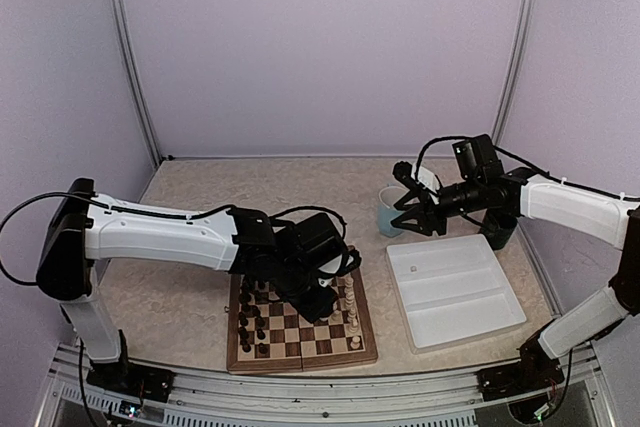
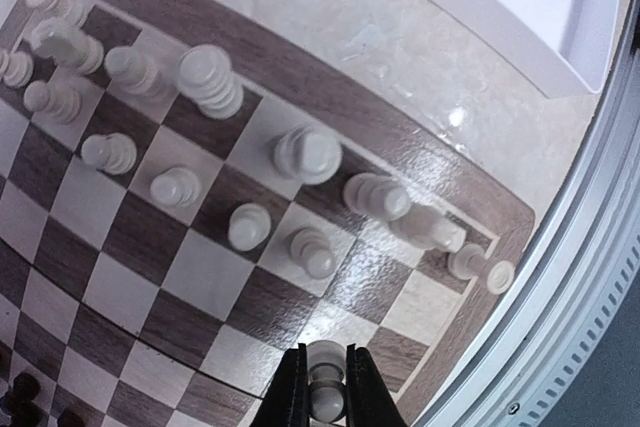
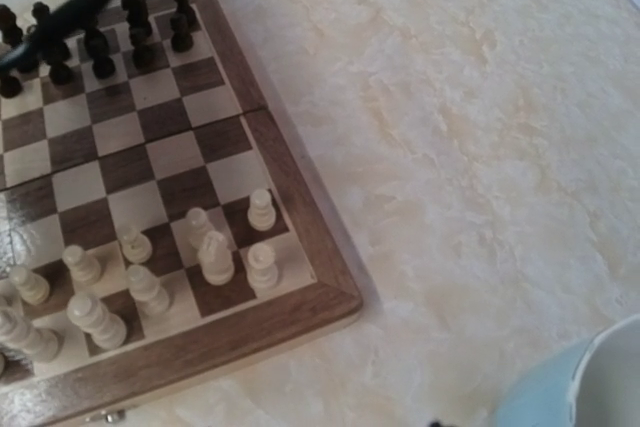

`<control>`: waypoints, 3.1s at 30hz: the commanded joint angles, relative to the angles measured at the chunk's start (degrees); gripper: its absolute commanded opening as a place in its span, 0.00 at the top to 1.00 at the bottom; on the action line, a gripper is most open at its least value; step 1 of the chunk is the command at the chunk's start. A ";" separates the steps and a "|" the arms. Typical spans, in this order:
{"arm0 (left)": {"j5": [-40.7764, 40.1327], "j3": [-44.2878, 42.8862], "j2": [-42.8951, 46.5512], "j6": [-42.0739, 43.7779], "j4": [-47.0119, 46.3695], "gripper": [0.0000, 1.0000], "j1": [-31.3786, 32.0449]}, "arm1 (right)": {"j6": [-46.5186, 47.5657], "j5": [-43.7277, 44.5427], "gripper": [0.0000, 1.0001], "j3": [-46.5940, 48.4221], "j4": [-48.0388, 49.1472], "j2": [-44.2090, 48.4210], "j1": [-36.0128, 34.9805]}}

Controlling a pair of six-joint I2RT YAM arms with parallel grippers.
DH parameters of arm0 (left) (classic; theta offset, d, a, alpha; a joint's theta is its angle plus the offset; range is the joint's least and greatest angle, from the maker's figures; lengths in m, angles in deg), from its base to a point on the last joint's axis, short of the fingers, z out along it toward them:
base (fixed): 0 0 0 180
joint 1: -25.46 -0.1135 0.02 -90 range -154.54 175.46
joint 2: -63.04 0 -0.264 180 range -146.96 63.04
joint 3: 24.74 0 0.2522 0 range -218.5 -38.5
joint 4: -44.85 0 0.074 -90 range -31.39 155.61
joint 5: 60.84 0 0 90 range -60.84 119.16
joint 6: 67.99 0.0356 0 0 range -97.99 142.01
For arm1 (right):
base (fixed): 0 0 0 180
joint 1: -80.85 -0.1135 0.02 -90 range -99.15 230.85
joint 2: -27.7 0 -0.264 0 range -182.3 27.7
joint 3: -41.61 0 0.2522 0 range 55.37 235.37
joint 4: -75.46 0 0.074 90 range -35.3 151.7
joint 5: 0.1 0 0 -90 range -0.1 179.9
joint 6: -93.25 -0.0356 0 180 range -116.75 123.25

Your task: Set up the chess pieces on the board

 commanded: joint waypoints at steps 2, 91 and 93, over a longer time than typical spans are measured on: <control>1.71 -3.82 -4.32 0.65 -0.94 0.93 1.75 | 0.52 0.71 0.54 -0.63 0.77 0.70 0.22; 2.60 -20.19 0.73 5.40 -14.26 0.41 -28.72 | 24.99 13.80 0.67 27.53 -42.93 -28.31 8.41; 2.97 -23.53 -1.18 5.32 -11.88 0.41 -29.44 | 26.26 14.24 0.66 28.06 -42.87 -29.02 6.92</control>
